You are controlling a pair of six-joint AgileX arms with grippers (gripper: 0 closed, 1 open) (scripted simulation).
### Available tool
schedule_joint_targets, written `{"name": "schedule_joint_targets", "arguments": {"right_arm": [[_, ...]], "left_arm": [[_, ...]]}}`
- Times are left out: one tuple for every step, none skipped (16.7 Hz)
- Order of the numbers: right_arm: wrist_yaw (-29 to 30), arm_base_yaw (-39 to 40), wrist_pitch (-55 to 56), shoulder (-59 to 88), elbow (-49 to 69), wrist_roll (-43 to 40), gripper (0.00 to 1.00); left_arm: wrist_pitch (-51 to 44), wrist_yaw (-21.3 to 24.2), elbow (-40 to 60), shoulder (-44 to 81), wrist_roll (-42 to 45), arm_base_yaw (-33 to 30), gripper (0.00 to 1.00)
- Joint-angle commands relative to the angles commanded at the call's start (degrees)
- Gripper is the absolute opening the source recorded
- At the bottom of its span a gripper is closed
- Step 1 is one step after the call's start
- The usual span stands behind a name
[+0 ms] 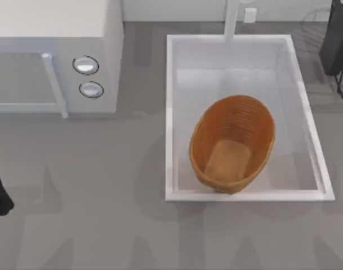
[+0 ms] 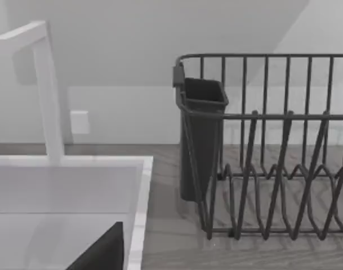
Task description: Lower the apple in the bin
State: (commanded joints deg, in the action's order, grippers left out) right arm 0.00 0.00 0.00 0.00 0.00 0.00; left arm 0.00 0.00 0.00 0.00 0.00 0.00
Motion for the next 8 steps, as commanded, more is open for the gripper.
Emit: {"name": "schedule_joint_targets", "arguments": {"right_arm": [[0.0,0.0,0.0,0.0,0.0,0.0,1.0],[0.0,0.0,-0.01,0.01,0.01,0.0,1.0],[0.02,-0.13,-0.43,0.59,0.55,-0.03,1.0],[0.04,-0.39,-1.3,1.78,1.67,-0.09,1.0],[0.06,-0.76,-2.57,3.59,3.34,-0.18,1.0],[0.06,-1.21,-4.18,6.0,5.45,-0.28,1.0],[0.06,-1.74,-6.11,9.03,7.98,-0.4,1.0],[0.06,-2.33,-8.33,12.67,10.87,-0.53,1.0]], "left_arm": [[0.0,0.0,0.0,0.0,0.0,0.0,1.0],[0.0,0.0,0.0,0.0,0.0,0.0,1.0],[0.0,0.0,0.0,0.0,0.0,0.0,1.0],[0.0,0.0,0.0,0.0,0.0,0.0,1.0],[0.0,0.0,0.0,0.0,0.0,0.0,1.0],[0.0,0.0,0.0,0.0,0.0,0.0,1.0],[0.0,0.0,0.0,0.0,0.0,0.0,1.0],[0.0,0.0,0.0,0.0,0.0,0.0,1.0]]}}
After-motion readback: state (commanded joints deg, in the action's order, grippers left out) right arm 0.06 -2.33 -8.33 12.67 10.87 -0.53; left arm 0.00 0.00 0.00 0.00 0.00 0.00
